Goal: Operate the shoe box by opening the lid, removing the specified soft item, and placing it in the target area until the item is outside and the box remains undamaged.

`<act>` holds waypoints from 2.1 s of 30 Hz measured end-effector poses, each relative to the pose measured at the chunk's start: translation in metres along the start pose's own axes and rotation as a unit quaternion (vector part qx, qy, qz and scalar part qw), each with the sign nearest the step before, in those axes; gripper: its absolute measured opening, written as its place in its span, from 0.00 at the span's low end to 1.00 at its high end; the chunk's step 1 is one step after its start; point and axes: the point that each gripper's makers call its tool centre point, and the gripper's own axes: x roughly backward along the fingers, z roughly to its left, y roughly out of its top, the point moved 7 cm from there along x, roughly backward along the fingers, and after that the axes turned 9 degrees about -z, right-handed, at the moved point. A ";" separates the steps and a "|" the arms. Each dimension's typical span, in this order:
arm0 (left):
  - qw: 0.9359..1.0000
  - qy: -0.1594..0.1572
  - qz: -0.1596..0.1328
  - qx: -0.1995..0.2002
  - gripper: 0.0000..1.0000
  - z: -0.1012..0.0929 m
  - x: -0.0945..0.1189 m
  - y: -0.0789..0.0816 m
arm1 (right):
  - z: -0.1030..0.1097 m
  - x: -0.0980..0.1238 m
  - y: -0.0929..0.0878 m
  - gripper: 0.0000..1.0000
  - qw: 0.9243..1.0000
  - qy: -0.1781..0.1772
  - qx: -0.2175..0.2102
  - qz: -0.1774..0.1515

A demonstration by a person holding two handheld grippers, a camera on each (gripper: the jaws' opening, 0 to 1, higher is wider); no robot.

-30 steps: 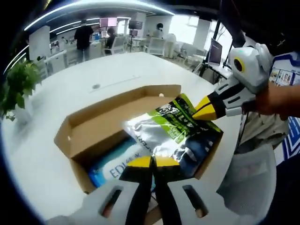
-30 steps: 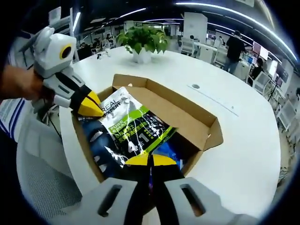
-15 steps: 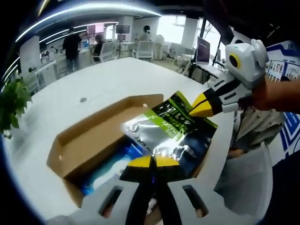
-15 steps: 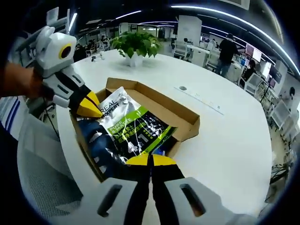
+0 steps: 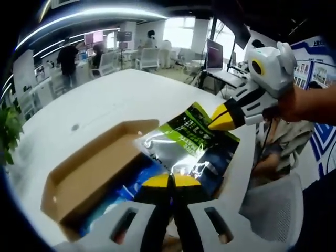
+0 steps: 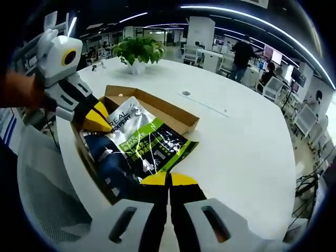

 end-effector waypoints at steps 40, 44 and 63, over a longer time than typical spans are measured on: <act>0.992 -0.064 0.055 -0.098 0.00 -0.068 -0.110 0.006 | -0.086 0.031 -0.081 0.00 0.997 -0.053 -0.043 0.036; 0.991 -0.068 0.063 -0.100 0.00 -0.070 -0.116 0.002 | -0.089 0.028 -0.089 0.00 0.997 -0.051 -0.048 0.041; 0.958 -0.084 0.133 -0.239 0.01 -0.075 -0.144 -0.018 | -0.094 0.007 -0.125 0.00 0.995 -0.033 -0.052 0.075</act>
